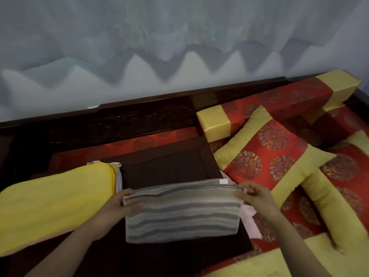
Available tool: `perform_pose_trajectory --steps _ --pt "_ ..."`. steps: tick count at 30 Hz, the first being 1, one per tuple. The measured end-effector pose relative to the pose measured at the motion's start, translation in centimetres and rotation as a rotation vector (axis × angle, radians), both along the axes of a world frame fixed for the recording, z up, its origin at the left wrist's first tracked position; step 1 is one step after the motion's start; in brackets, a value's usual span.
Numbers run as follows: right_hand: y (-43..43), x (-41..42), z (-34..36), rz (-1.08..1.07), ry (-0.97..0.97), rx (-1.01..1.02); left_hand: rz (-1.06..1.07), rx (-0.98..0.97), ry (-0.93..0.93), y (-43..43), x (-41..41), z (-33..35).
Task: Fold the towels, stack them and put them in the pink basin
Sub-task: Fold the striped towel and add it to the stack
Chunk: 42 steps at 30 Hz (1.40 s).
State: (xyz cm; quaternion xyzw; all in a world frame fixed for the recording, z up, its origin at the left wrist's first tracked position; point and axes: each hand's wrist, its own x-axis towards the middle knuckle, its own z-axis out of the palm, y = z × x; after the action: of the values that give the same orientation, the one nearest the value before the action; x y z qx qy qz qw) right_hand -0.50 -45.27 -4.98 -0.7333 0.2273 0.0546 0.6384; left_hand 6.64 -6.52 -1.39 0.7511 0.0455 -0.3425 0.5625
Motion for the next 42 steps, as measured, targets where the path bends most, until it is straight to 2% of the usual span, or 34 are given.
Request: perform_pose_trajectory --steps 3,6,9,12,14,17,20,23,25,31,33,36,39,42 --pt "1.0 2.3 -2.6 -0.092 0.039 -0.016 0.333 -0.107 0.159 -0.8 1.2 -3.2" --pt "1.9 3.6 -5.1 -0.120 0.058 -0.108 0.530 0.088 0.071 -1.3 1.6 -7.3" --pt "2.7 4.4 -6.3 -0.112 0.003 -0.207 0.542 0.332 -0.120 -2.0 1.0 -9.3" --pt "3.4 4.3 -6.4 -0.099 -0.040 -0.293 0.494 0.464 -0.257 -3.0 -0.4 -10.0" --pt "3.8 3.5 -6.2 -0.114 0.038 -0.318 0.512 0.558 -0.196 -3.9 -1.6 -10.0" --pt "5.0 1.5 -6.3 -0.160 0.248 -0.228 0.575 0.642 -0.034 -4.4 -3.7 -9.3" --pt "6.0 0.3 -6.8 -0.135 0.402 -0.285 0.618 0.554 0.117 -3.6 -4.1 -9.4" --pt "6.5 0.5 -6.3 -0.127 0.528 -0.232 0.578 0.264 0.354 -2.2 -2.9 -9.2" --pt "7.0 0.5 -5.8 -0.119 0.536 -0.182 0.512 0.081 0.395 -1.4 -2.5 -8.6" --pt "10.2 1.6 0.6 -0.001 0.287 -0.197 0.293 0.057 -0.052 1.5 -2.5 -3.1" --pt "12.4 2.9 4.2 0.092 0.183 -0.155 0.342 0.074 -0.131 4.4 -2.7 -0.1" --pt "17.7 5.8 8.4 0.212 0.057 0.077 0.528 0.077 -0.197 12.1 -2.9 4.0" --pt "24.5 9.4 9.3 0.300 0.067 0.232 0.670 0.081 -0.214 20.3 -2.5 6.2" --pt "31.4 12.0 7.1 0.340 0.091 0.228 0.731 0.168 -0.196 26.2 -1.0 5.6"
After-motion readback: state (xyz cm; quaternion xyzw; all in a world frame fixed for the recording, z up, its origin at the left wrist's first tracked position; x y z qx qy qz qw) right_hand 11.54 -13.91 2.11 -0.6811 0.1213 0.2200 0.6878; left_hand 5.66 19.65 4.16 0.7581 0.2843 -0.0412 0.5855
